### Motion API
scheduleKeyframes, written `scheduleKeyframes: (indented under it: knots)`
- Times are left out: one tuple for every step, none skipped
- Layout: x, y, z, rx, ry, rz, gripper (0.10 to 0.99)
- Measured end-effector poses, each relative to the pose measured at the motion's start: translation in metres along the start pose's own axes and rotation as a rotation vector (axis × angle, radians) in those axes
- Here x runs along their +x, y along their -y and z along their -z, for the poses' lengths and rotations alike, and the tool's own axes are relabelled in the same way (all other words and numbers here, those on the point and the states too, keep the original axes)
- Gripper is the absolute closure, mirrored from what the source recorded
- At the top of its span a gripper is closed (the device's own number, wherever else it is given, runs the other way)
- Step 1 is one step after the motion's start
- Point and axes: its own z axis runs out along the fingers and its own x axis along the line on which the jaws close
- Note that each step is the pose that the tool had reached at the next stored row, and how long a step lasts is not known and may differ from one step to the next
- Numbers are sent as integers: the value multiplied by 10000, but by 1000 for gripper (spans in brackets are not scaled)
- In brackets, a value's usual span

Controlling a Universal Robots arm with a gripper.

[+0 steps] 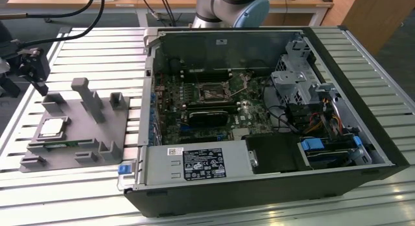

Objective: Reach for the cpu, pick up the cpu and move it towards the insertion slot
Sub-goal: 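Pick up the cpu and move it towards the insertion slot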

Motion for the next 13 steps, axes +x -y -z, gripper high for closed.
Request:
scheduleKeyframes:
  knots:
    - [0,1,-8,0,-1,0,498]
    - [0,3,-16,0,-1,1,498]
    - [0,4,-25,0,0,0,498]
    - [0,10,-35,0,-1,2,498]
    - [0,15,-46,1,-1,2,498]
    - [1,20,-59,0,1,1,498]
    - [1,23,-71,0,0,0,498]
    - [2,26,-83,1,-1,0,498]
    - [2,29,-98,0,0,0,498]
    - [3,32,-113,0,-1,2,498]
    - [4,36,-130,1,-1,2,498]
    - [5,40,-148,1,-1,4,498]
    - [5,44,-166,1,-1,9,498]
